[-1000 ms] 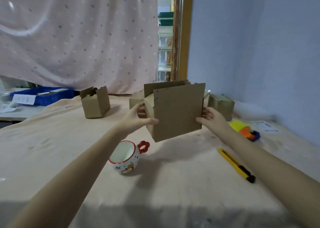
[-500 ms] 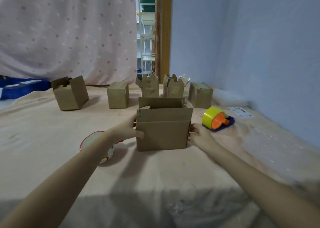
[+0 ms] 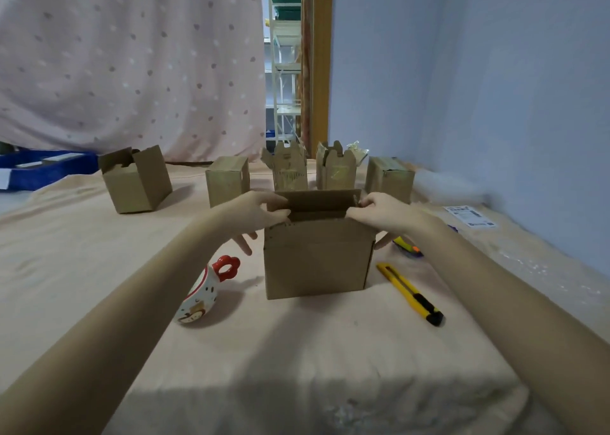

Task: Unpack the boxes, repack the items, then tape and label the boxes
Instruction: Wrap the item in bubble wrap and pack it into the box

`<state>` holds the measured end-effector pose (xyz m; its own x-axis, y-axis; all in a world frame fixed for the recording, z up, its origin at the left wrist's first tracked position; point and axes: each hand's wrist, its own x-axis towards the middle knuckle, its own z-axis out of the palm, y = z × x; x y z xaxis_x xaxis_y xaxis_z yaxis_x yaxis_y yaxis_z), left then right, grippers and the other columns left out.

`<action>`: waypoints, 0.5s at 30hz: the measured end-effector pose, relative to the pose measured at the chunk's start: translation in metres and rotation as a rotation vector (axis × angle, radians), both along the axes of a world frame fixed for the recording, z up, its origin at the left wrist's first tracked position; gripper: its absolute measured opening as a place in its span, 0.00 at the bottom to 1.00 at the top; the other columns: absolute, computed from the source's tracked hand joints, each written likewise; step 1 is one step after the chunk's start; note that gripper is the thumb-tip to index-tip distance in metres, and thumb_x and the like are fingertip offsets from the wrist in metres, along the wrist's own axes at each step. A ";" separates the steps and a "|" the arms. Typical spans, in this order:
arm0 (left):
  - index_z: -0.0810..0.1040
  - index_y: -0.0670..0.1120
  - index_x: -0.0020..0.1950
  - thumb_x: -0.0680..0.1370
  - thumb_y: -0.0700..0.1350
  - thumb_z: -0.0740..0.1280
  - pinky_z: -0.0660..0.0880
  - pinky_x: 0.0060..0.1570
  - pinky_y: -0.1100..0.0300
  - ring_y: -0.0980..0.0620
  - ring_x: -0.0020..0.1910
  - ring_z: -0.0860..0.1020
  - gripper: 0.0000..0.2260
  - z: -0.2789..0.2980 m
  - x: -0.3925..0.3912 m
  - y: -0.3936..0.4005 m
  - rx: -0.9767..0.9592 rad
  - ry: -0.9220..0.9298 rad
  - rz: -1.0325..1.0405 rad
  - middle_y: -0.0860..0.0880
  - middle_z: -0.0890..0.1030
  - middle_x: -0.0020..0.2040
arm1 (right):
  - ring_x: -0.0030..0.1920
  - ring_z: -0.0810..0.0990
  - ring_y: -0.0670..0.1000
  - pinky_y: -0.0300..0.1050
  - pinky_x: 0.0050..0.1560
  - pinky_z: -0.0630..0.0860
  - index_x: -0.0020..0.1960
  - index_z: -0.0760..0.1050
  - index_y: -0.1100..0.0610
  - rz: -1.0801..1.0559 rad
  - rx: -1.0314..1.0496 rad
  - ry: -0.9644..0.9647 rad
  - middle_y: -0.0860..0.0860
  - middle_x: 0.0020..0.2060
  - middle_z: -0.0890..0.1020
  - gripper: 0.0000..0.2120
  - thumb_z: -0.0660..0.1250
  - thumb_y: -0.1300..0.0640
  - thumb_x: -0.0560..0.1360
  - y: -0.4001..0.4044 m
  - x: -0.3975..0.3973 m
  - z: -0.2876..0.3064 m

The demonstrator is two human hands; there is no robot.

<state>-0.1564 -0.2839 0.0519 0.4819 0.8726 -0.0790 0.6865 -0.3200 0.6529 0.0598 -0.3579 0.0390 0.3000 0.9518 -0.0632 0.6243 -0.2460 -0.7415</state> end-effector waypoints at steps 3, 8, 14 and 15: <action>0.67 0.60 0.71 0.76 0.51 0.69 0.81 0.47 0.52 0.48 0.53 0.76 0.24 -0.012 -0.012 -0.018 -0.002 0.072 -0.149 0.48 0.71 0.62 | 0.57 0.75 0.53 0.52 0.53 0.79 0.71 0.58 0.54 0.041 0.046 -0.011 0.52 0.60 0.72 0.32 0.70 0.53 0.73 -0.019 0.001 -0.023; 0.63 0.61 0.72 0.74 0.55 0.69 0.71 0.56 0.64 0.51 0.58 0.73 0.28 -0.048 -0.016 -0.057 0.231 0.117 -0.149 0.48 0.61 0.71 | 0.55 0.77 0.49 0.44 0.53 0.74 0.70 0.59 0.53 -0.030 0.280 -0.137 0.47 0.56 0.74 0.32 0.72 0.51 0.72 -0.054 -0.007 -0.066; 0.63 0.60 0.72 0.75 0.53 0.69 0.70 0.59 0.62 0.49 0.67 0.68 0.27 -0.074 -0.020 -0.072 0.372 -0.005 -0.051 0.48 0.55 0.76 | 0.43 0.76 0.52 0.48 0.41 0.72 0.54 0.67 0.54 -0.166 0.473 -0.161 0.47 0.40 0.75 0.05 0.61 0.56 0.80 -0.060 -0.012 -0.084; 0.64 0.58 0.72 0.75 0.51 0.70 0.70 0.60 0.61 0.48 0.67 0.69 0.27 -0.077 -0.021 -0.070 0.391 -0.070 -0.023 0.48 0.58 0.75 | 0.39 0.74 0.53 0.47 0.37 0.69 0.48 0.66 0.52 -0.167 0.500 -0.147 0.47 0.35 0.73 0.03 0.60 0.58 0.80 -0.060 -0.012 -0.086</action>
<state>-0.1776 -0.3541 -0.0254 0.4938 0.8194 0.2911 0.6344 -0.5684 0.5239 0.0483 -0.4183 -0.0468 0.4214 0.7934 0.4392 0.7129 0.0096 -0.7012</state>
